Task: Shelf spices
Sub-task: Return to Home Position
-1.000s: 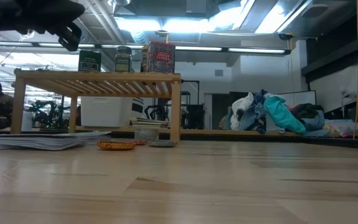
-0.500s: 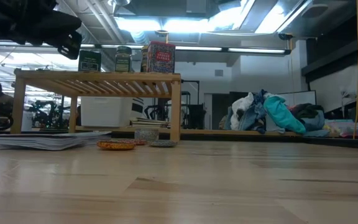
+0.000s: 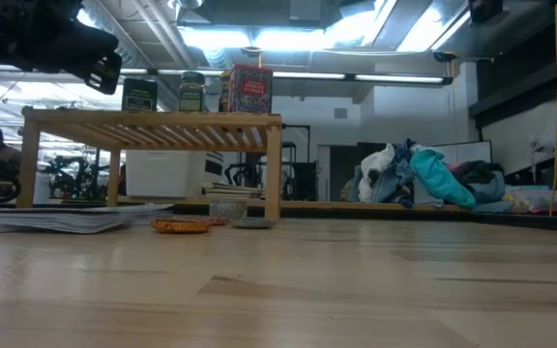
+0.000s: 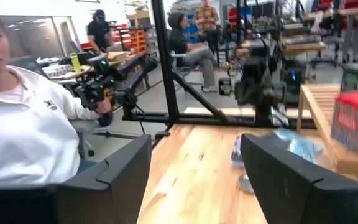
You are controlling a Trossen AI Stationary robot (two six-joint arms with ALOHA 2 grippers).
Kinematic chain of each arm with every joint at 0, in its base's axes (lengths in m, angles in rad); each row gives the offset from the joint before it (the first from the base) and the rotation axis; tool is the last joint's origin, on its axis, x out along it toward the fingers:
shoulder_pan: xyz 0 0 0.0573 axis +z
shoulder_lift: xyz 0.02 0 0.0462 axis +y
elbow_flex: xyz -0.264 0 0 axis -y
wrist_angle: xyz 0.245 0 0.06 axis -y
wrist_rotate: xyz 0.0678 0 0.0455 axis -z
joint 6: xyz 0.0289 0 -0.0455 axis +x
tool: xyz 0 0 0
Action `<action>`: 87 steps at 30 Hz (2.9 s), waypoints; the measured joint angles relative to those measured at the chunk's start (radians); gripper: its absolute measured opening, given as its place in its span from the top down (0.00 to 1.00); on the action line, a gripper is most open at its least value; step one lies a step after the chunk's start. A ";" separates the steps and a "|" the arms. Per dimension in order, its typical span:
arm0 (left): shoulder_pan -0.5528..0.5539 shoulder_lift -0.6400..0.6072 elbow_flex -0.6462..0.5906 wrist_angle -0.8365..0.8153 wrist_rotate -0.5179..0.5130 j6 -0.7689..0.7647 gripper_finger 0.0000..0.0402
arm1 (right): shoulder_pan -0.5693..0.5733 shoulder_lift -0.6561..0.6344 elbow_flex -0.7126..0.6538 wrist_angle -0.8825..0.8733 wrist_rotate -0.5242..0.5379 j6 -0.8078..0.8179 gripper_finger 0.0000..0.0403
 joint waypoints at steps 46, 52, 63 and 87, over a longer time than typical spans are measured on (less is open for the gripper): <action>0.016 -0.416 0.000 -0.409 0.027 -0.089 1.00 | 0.000 -0.018 -0.597 0.581 0.059 0.199 0.37; 0.016 -0.416 0.000 -0.429 0.027 -0.091 1.00 | 0.000 -0.017 -0.599 0.485 0.093 0.199 0.37; 0.016 -0.416 0.000 -0.558 0.027 -0.122 1.00 | 0.000 -0.017 -0.600 0.370 0.112 0.199 0.37; 0.016 -0.416 0.003 -0.719 0.024 -0.107 1.00 | 0.000 -0.109 -0.602 0.292 0.112 0.198 0.37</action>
